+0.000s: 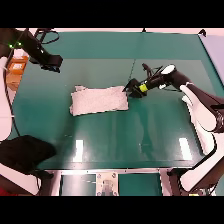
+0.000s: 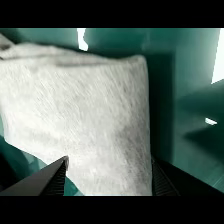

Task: Fold the shirts.

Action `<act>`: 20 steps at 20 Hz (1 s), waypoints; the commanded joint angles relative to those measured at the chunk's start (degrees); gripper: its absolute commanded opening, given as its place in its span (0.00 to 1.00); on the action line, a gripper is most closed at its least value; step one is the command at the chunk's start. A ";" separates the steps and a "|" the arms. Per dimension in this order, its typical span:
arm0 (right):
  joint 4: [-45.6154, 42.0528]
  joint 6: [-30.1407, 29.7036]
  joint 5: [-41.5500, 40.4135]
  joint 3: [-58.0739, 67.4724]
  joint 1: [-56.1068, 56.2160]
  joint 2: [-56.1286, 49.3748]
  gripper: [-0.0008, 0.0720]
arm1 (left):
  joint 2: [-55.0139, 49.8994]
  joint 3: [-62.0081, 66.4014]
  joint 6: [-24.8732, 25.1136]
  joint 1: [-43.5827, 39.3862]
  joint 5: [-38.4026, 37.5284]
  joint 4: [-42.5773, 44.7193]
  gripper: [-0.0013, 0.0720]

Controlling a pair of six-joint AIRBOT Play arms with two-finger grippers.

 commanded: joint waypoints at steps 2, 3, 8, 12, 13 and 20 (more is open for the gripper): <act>4.22 -2.19 -5.05 -3.26 4.59 -2.73 0.83 | 0.04 0.04 -0.68 0.00 1.57 -0.09 0.05; 5.75 -3.39 -5.62 -2.54 5.79 -3.13 0.82 | 0.04 0.04 -1.01 0.00 1.60 -0.09 0.05; 7.48 -4.50 -2.54 6.73 5.75 -0.96 0.03 | 0.04 0.04 -1.01 0.00 0.94 -0.11 0.05; 3.58 0.42 1.97 15.26 -4.48 8.15 0.03 | 0.04 0.04 -0.98 0.00 0.22 -0.13 0.05; 2.25 2.14 4.07 16.85 -8.24 10.27 0.03 | 0.04 0.04 -0.98 0.00 -0.07 -0.13 0.05; -0.33 10.40 13.31 18.75 -39.78 20.17 0.03 | -0.02 -2.93 -0.96 0.00 -0.66 -0.28 0.05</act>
